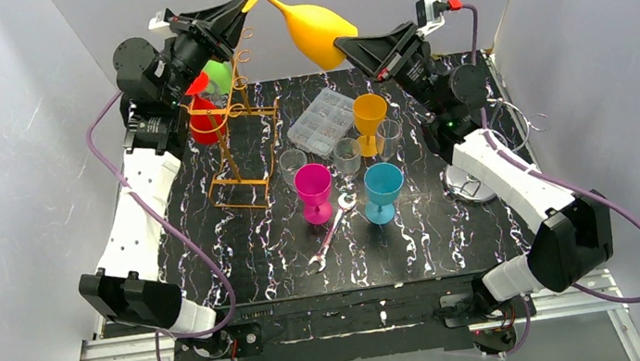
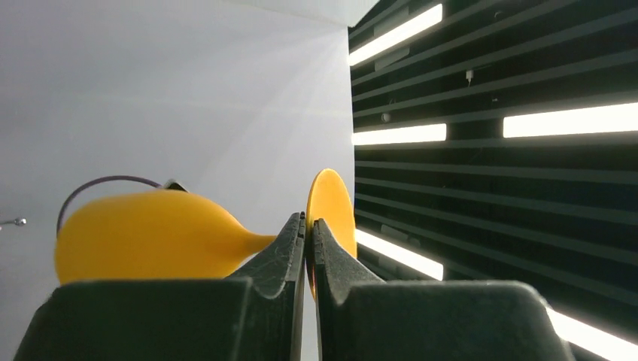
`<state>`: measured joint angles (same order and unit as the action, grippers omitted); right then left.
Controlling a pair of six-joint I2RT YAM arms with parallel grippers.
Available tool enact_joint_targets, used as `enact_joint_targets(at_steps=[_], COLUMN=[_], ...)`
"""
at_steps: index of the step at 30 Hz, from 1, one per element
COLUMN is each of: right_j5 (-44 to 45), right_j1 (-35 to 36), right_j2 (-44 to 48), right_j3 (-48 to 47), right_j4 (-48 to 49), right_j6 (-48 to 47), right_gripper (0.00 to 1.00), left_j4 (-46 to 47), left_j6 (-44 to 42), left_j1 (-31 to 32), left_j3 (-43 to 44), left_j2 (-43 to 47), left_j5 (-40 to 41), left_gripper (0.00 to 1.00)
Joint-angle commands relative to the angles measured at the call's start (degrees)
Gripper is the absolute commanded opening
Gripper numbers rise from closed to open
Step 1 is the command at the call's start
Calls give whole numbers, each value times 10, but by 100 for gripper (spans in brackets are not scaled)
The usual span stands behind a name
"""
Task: Take the wine glass off the wine glass rack
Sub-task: Place the wine glass at the center of the board.
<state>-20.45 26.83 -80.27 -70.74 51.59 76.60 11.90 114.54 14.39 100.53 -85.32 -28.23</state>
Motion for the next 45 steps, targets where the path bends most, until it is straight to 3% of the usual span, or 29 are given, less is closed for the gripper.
enact_joint_targets(at_steps=[1,3,5,8,11,14,18,26,30,32,35,39,45], right_j5=[16,18,20,30,46,69,92,48,-8,-12,23,141,242], right_j1=[8,8,8,8,8,8,8,8,11,24,83,237,357], right_j2=[19,28,40,66,99,124,141,89,32,16,-3,-34,-103], right_j3=[8,6,2,-6,-27,-54,-115,-287,-412,-449,-458,-441,-476], right_j4=[58,43,20,-42,-151,-279,-444,-768,-987,-1053,-1104,-1113,-1161], right_j6=[-2,-10,-24,-59,-112,-159,-228,-331,-395,-418,-437,-438,-456], right_gripper=[10,2,1,1,1,1,1,1,1,1,1,1,1], left_j4=[41,41,40,19,-64,-221,-366,-576,-623,-633,-660,-697,-729], left_j6=[8,-10,-36,-89,-172,-318,-464,-681,-747,-764,-794,-831,-863], left_j1=[5,5,5,5,5,5,4,3,3,3,4,4,4], left_j3=[-29,-32,-25,-20,-13,37,80,155,179,186,209,240,253], left_j2=[33,32,27,27,39,46,54,79,92,97,100,101,108], left_j5=[-5,-8,-20,-36,-45,-39,-18,84,130,143,178,233,274], left_gripper=[0,6,17,41,65,85,98,98,98,98,98,98,98])
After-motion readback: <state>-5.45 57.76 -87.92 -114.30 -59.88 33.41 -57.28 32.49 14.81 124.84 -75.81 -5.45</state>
